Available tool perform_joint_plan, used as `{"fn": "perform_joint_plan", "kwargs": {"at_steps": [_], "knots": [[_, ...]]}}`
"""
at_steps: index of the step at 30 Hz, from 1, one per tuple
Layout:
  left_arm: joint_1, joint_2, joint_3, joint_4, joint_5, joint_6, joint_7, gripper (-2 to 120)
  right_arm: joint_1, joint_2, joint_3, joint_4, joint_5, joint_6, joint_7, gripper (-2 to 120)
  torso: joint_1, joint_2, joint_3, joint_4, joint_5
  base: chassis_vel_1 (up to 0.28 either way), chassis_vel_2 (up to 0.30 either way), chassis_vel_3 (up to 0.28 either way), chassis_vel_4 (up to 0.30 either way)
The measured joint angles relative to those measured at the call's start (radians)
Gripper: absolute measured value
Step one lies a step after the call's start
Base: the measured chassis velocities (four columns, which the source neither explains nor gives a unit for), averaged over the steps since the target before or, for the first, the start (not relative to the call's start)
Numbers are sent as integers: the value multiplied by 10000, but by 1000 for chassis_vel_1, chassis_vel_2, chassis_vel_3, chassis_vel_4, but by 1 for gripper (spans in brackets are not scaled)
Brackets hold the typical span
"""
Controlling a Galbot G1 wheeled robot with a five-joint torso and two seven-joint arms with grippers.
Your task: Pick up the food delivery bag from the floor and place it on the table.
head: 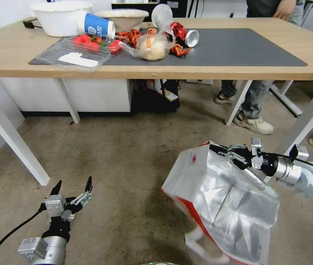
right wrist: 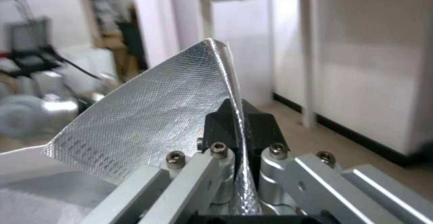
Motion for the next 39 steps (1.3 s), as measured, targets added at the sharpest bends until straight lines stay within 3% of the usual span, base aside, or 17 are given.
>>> {"fn": "perform_joint_plan", "kwargs": {"at_steps": [8, 16, 24, 39], "knots": [[-40, -30, -39, -9, -46, 8, 10, 100, 273, 69, -70, -138, 1569, -911, -2042, 0, 0, 0, 0, 0, 0, 0, 0, 0, 0], [-75, -91, -4, -5, -66, -13, -74, 100, 168, -7, 1, -152, 2840, -1604, -2884, 0, 0, 0, 0, -1, 0, 0, 0, 0, 0], [-111, -82, -12, 25, -95, -52, -190, 100, 161, -57, 16, -138, 3542, -2021, -3390, 0, 0, 0, 0, -1, 0, 0, 0, 0, 0], [-190, -77, -56, 150, 64, -226, -278, 100, 34, 28, 64, -107, 3408, -2097, -3553, 0, 0, 0, 0, 0, 0, 0, 0, 0, 0]]}}
